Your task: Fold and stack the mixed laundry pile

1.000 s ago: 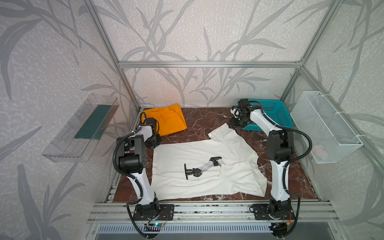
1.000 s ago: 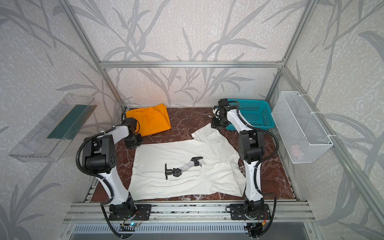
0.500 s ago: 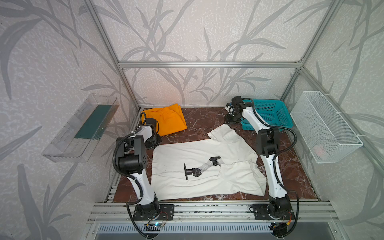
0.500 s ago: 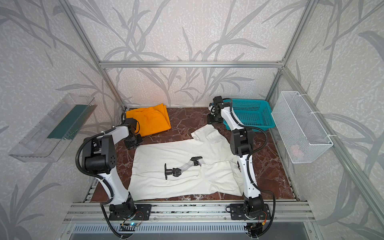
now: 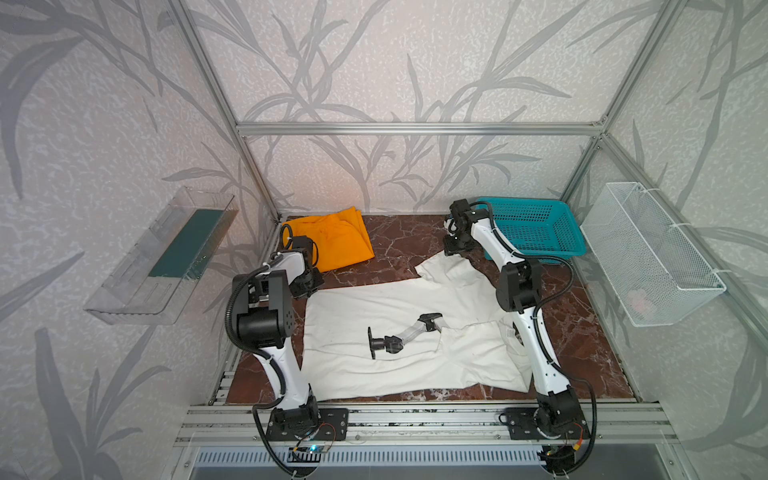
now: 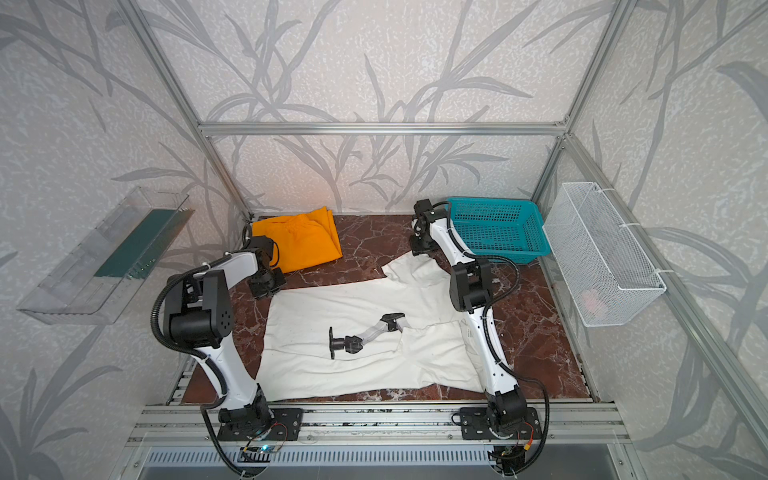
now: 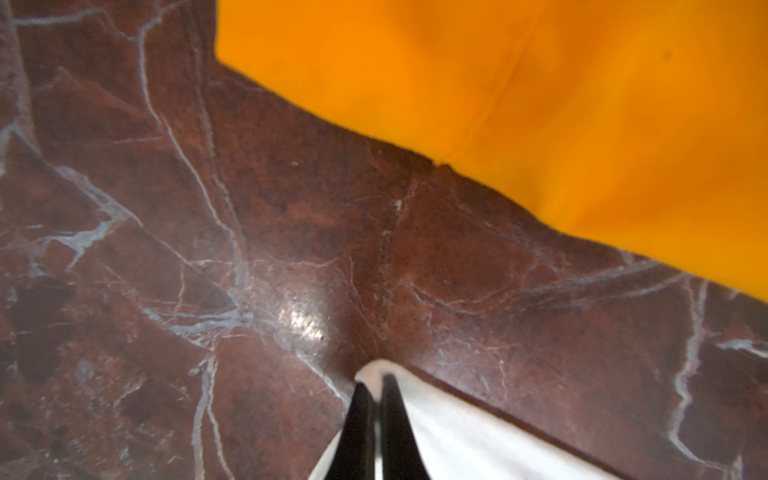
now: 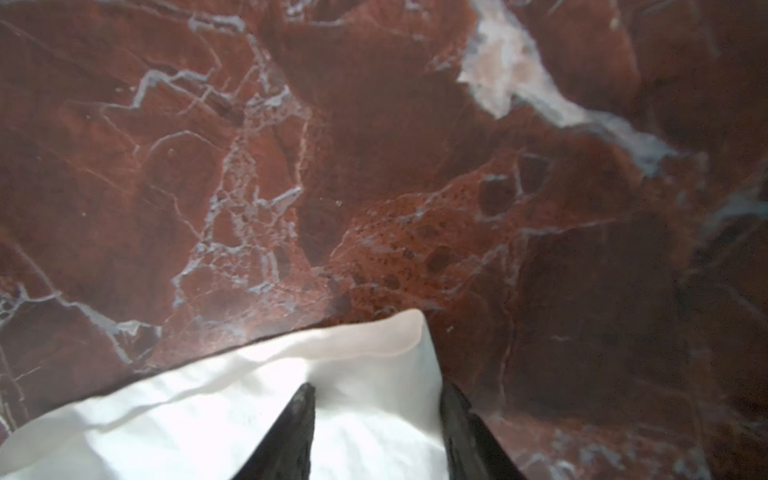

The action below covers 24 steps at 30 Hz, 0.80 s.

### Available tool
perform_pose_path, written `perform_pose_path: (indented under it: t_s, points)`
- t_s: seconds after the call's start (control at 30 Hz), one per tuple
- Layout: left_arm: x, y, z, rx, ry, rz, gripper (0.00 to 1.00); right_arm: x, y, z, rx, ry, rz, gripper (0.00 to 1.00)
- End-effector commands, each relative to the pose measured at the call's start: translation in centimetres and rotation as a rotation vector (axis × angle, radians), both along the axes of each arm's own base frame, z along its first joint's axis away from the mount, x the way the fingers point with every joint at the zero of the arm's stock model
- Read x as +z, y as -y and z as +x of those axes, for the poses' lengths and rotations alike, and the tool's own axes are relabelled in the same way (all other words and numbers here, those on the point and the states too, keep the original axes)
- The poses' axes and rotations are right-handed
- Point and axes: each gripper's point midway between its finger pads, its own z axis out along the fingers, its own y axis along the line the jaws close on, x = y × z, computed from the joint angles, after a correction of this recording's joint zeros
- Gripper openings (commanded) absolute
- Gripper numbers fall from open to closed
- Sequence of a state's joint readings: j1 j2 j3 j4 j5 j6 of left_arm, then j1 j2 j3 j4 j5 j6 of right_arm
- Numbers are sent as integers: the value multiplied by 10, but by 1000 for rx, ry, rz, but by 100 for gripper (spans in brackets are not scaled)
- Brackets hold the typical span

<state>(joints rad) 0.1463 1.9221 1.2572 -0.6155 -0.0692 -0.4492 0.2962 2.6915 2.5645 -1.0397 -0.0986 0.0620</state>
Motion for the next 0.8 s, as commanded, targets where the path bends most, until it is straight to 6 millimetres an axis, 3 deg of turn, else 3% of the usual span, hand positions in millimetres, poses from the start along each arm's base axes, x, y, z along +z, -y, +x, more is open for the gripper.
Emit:
perform_pose_path:
  t_s: [0.0,0.47,0.77]
  points:
    - [-7,-4,-19,24,-65,9,0,-5,4,0,-17,-3,-16,49]
    - [-8,-5,-23,30,-72,15,0,-16,-2,12,-18,23,6,46]
    - [-5,-4,-22,32,-64,14,0,-14,-1,16,-6,46,-2,20]
